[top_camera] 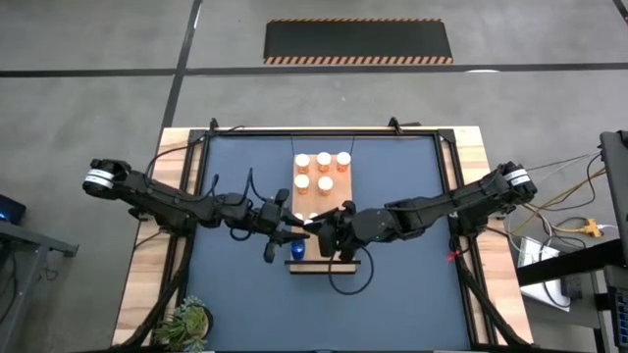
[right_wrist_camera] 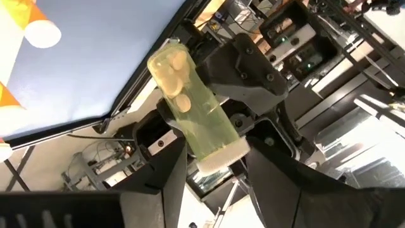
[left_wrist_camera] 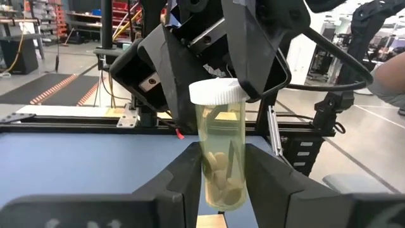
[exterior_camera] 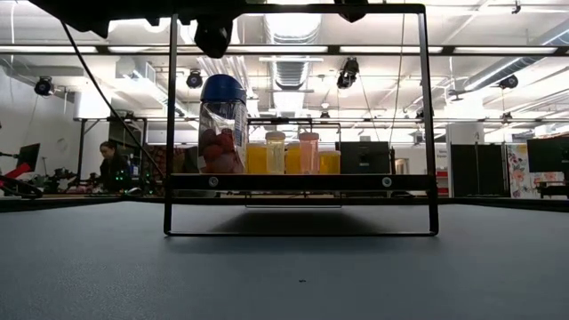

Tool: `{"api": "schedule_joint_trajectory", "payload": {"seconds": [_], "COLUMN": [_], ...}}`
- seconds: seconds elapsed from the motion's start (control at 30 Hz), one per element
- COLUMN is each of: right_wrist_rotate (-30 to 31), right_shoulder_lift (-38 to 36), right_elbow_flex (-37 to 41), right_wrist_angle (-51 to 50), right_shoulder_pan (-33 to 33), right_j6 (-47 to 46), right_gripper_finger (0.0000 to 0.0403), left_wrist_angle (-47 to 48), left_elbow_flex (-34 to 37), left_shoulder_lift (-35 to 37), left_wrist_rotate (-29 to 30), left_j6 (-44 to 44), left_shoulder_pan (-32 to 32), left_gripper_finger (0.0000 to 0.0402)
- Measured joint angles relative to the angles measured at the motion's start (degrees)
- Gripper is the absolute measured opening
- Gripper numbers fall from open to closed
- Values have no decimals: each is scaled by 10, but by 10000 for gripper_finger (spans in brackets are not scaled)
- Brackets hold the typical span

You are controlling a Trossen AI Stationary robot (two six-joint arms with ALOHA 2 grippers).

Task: Pick and place medicine bottles onto shelf by color
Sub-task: Put the small yellow pill bottle on the shelf

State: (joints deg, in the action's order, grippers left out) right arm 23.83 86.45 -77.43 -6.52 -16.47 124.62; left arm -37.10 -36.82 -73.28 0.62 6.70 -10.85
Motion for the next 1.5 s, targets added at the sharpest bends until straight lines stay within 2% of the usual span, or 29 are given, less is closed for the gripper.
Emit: {"api": "schedule_joint_trajectory", "payload": {"seconds": [0.3,0.43,0.5,0.6,0.73,0.83,0.97,1.07,1.13,1.27,1.5], "right_wrist_rotate": [9,52,77,109,103,35,-161,-297,-350,-358,-355], "right_shoulder_lift": [-1,-1,-5,-15,-47,-76,-111,-136,-149,-166,-185], "right_elbow_flex": [-13,-19,-21,-27,-28,-27,-21,-2,20,73,164], "right_wrist_angle": [-1,0,2,10,-21,-98,-181,-197,-190,-151,3], "right_shoulder_pan": [2,4,10,31,81,128,193,220,221,193,152], "right_j6": [-92,-158,-215,-364,-524,-651,-816,-883,-901,-909,-909], "right_gripper_finger": [151,151,150,146,134,122,105,93,85,76,75], "left_wrist_angle": [-4,-3,-3,-3,-4,-1,2,3,3,4,7], "left_elbow_flex": [1,2,4,4,4,4,5,5,5,5,5], "left_shoulder_lift": [2,3,4,4,4,4,4,4,4,4,4], "left_wrist_rotate": [-3,-3,-3,-3,-3,1,13,14,14,17,30], "left_j6": [-79,-125,-148,-167,-176,-178,-178,-178,-178,-180,-181], "left_shoulder_pan": [-1,-1,-1,-1,-1,-1,-1,-1,-1,-1,-1], "left_gripper_finger": [89,89,89,89,89,89,89,89,89,89,89]}}
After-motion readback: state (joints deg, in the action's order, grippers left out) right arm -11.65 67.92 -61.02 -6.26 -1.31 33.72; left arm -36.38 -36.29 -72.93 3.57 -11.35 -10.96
